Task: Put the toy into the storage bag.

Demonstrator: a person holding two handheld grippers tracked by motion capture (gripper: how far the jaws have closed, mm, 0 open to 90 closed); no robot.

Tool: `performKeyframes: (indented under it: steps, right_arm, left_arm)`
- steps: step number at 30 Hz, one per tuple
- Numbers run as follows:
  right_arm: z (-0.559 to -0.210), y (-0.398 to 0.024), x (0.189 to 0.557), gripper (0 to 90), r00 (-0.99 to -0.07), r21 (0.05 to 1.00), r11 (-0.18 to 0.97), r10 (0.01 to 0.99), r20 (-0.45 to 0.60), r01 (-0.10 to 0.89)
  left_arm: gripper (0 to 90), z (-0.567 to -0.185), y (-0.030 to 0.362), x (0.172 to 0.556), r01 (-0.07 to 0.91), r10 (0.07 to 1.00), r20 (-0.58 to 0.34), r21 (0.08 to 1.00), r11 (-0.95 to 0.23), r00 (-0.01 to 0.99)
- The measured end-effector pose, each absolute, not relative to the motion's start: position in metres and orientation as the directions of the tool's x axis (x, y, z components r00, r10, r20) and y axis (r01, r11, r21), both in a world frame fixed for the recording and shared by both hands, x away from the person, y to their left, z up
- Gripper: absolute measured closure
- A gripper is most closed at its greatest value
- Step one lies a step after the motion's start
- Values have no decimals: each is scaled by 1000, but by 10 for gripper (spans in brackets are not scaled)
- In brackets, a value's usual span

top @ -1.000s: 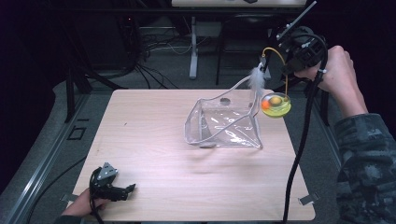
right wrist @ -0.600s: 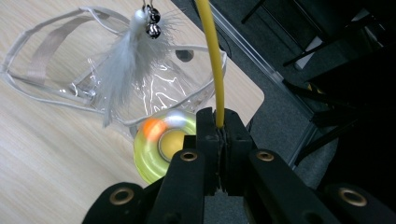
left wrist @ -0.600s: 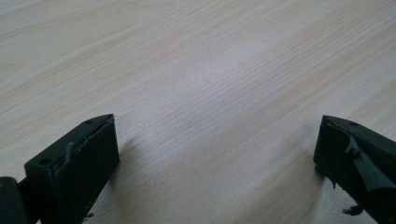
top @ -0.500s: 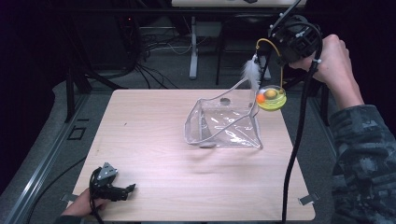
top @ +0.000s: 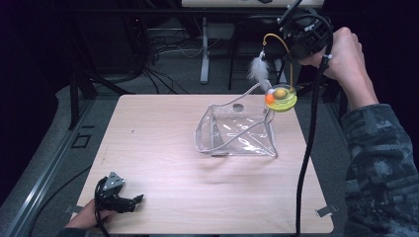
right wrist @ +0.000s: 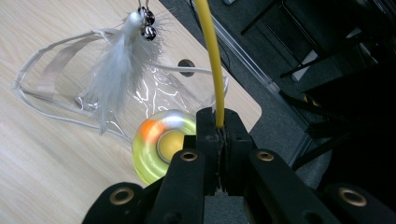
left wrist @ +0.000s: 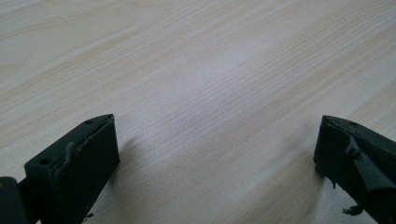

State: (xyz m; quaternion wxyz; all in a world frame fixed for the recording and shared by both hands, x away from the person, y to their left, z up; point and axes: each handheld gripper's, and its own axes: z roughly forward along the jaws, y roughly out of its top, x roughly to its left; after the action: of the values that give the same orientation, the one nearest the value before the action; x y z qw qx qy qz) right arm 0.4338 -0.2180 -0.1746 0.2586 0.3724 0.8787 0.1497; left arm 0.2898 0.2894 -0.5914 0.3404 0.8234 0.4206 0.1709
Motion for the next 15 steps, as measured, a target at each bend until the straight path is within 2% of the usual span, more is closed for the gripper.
performKeyframes:
  steps: [15]
  right_arm:
    - [-176,-192,440,877,-625,465,699,707,-331,544]
  left_arm:
    - [0,-592,289,290,577,810,-6,705,-412,586]
